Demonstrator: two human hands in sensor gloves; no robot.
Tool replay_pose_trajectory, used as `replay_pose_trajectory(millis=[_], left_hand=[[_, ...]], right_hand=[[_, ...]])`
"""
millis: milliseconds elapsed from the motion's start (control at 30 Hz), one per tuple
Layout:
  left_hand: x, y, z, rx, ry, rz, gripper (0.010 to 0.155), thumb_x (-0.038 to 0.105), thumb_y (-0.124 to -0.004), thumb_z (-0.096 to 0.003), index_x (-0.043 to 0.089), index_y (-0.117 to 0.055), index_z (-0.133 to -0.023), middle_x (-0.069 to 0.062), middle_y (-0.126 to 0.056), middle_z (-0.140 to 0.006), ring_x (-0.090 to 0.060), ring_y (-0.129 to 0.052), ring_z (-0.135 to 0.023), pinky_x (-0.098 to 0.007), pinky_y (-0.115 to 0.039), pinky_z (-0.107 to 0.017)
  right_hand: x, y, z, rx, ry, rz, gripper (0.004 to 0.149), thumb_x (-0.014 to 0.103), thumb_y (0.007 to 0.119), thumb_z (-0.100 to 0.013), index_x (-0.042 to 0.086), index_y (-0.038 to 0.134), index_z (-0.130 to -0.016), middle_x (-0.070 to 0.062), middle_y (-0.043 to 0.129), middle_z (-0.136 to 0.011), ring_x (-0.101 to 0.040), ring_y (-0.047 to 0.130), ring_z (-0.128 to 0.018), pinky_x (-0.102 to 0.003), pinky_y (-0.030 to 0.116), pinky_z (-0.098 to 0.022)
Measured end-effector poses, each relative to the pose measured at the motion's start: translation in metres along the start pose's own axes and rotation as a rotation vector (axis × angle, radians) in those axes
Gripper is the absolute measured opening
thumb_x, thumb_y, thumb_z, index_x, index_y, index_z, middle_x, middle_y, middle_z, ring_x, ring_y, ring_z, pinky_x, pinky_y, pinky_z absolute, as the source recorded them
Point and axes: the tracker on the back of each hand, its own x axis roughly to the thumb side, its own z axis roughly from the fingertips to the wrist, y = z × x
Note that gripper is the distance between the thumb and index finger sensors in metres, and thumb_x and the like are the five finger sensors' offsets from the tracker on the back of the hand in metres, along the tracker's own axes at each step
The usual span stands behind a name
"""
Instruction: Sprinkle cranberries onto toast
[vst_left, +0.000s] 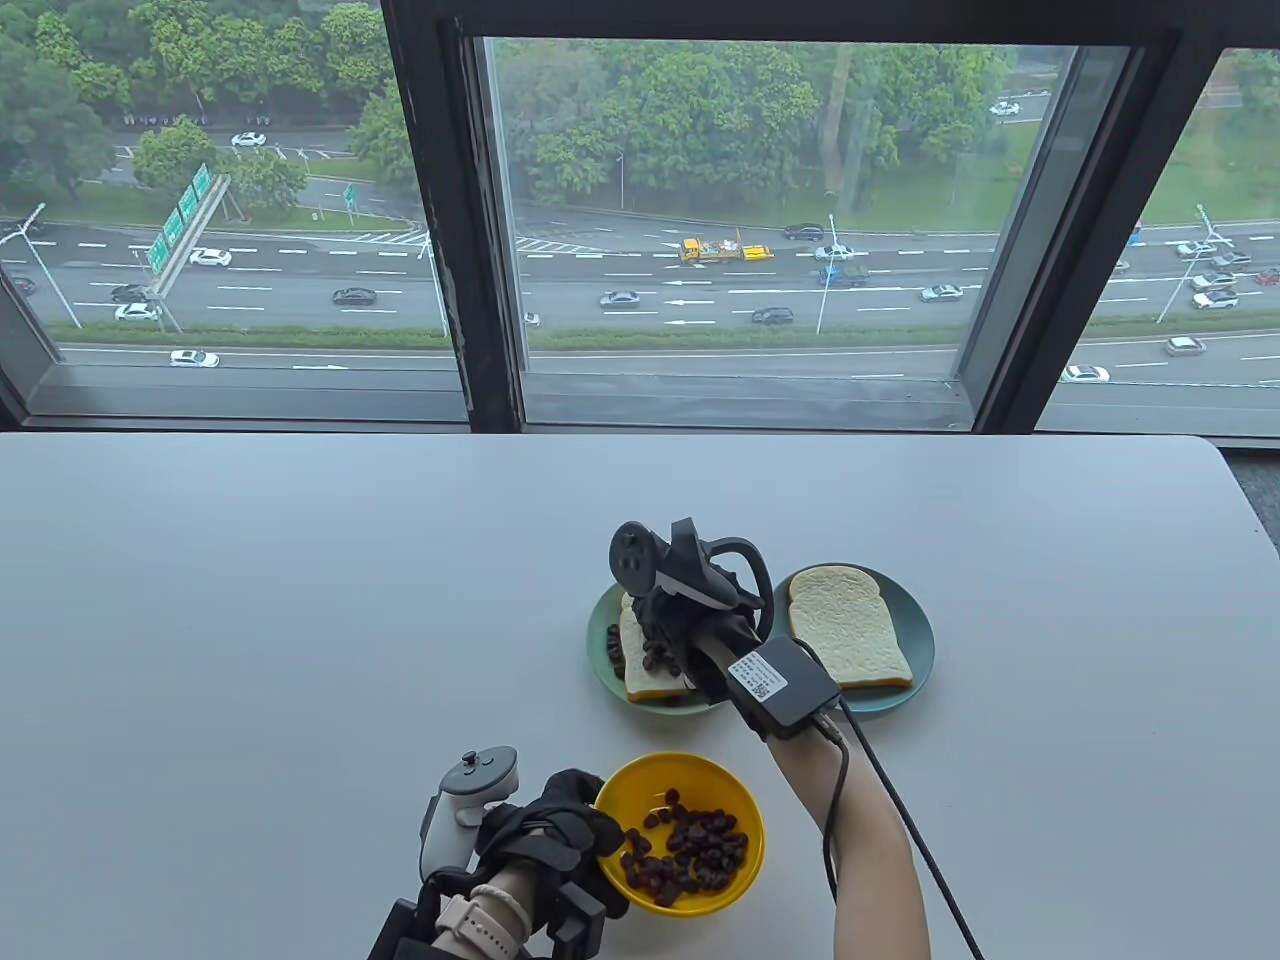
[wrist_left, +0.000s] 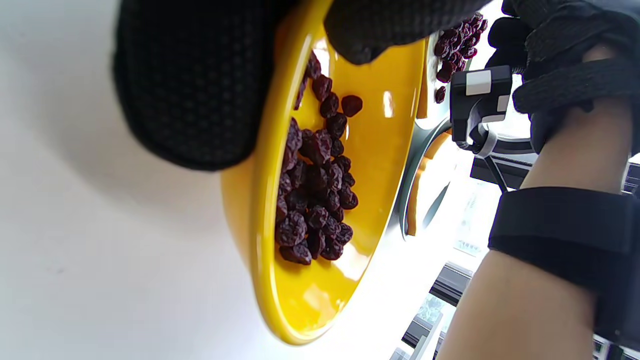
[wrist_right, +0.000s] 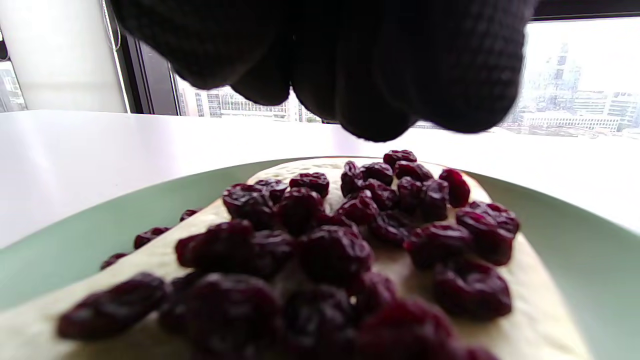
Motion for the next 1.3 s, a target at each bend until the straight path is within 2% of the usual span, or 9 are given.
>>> replay_pose_trajectory(millis=[167, 300, 433, 567, 767, 900, 1133, 1200, 1300], left_hand=[[0.002, -0.001, 0.000, 0.003, -0.014, -0.002, 0.062, 0.021, -0.073, -0.0477, 0.026, -0.032, -0.095, -0.016, -0.055, -0.075, -0.032, -0.073, -0.050, -0.035, -0.096, -0.025], [0.004, -0.002, 0.001, 0.011, -0.030, -0.009, 0.062, 0.021, -0.073, -0.0477, 0.026, -0.032, -0.095, -0.016, -0.055, -0.075, -0.032, -0.073, -0.050, -0.035, -0.096, -0.025], [0.007, -0.006, 0.004, 0.009, -0.050, -0.015, 0.062, 0.021, -0.073, -0.0477, 0.026, -0.032, -0.095, -0.016, -0.055, -0.075, -0.032, -0.073, -0.050, -0.035, -0.096, -0.025], [0.012, -0.014, 0.006, -0.013, -0.087, -0.026, 0.062, 0.021, -0.073, -0.0477, 0.026, -0.032, -0.095, -0.016, -0.055, -0.075, -0.032, -0.073, -0.050, -0.035, -0.097, -0.026], [0.014, -0.025, 0.013, -0.021, -0.121, -0.020, 0.062, 0.021, -0.073, -0.0476, 0.026, -0.032, -0.094, -0.016, -0.055, -0.075, -0.032, -0.074, -0.050, -0.035, -0.097, -0.026], [0.014, -0.031, 0.019, 0.017, -0.141, 0.033, 0.063, 0.019, -0.074, -0.0476, 0.025, -0.031, -0.094, -0.017, -0.054, -0.075, -0.034, -0.072, -0.051, -0.037, -0.097, -0.027], [0.009, -0.035, 0.022, 0.003, -0.126, 0.030, 0.063, 0.019, -0.074, -0.0473, 0.025, -0.031, -0.093, -0.016, -0.053, -0.075, -0.033, -0.072, -0.050, -0.037, -0.098, -0.027], [0.008, -0.037, 0.021, -0.023, -0.120, 0.055, 0.063, 0.019, -0.074, -0.0471, 0.025, -0.030, -0.093, -0.016, -0.054, -0.074, -0.033, -0.073, -0.050, -0.036, -0.098, -0.026], [0.010, -0.036, 0.020, -0.036, -0.131, 0.088, 0.063, 0.019, -0.073, -0.0472, 0.025, -0.030, -0.093, -0.017, -0.053, -0.075, -0.033, -0.072, -0.050, -0.036, -0.098, -0.026]], right_hand=[[0.000, -0.015, 0.047, 0.011, -0.147, -0.070, 0.048, 0.040, 0.075, -0.036, 0.033, 0.071, -0.083, -0.001, 0.074, -0.087, -0.021, 0.091, -0.065, -0.024, 0.092, -0.037], [-0.001, -0.032, 0.099, 0.030, -0.266, -0.188, 0.056, 0.043, 0.074, -0.036, 0.032, 0.064, -0.089, -0.005, 0.071, -0.090, -0.024, 0.090, -0.069, -0.026, 0.092, -0.041], [0.002, -0.036, 0.148, 0.158, -0.377, -0.247, 0.066, 0.048, 0.074, -0.035, 0.031, 0.053, -0.096, -0.008, 0.064, -0.095, -0.030, 0.085, -0.076, -0.029, 0.090, -0.046], [0.007, -0.029, 0.183, 0.240, -0.413, -0.165, 0.073, 0.051, 0.074, -0.034, 0.030, 0.046, -0.098, -0.011, 0.058, -0.098, -0.034, 0.079, -0.081, -0.033, 0.087, -0.050], [0.013, -0.016, 0.206, 0.314, -0.404, -0.027, 0.082, 0.053, 0.075, -0.032, 0.030, 0.036, -0.100, -0.015, 0.046, -0.102, -0.039, 0.067, -0.087, -0.034, 0.081, -0.055], [0.024, -0.004, 0.213, 0.371, -0.411, 0.091, 0.085, 0.051, 0.075, -0.032, 0.033, 0.027, -0.100, -0.015, 0.033, -0.105, -0.043, 0.054, -0.092, -0.039, 0.070, -0.061], [0.049, 0.005, 0.217, 0.261, -0.441, 0.338, 0.075, 0.041, 0.076, -0.031, 0.031, 0.040, -0.096, -0.008, 0.046, -0.099, -0.031, 0.071, -0.084, -0.033, 0.082, -0.052], [0.053, 0.004, 0.216, 0.161, -0.420, 0.339, 0.060, 0.031, 0.078, -0.033, 0.030, 0.054, -0.088, -0.004, 0.058, -0.093, -0.026, 0.081, -0.075, -0.028, 0.087, -0.044], [0.053, 0.001, 0.217, 0.071, -0.413, 0.389, 0.052, 0.031, 0.077, -0.032, 0.035, 0.061, -0.082, 0.002, 0.066, -0.089, -0.021, 0.087, -0.070, -0.024, 0.091, -0.039]])
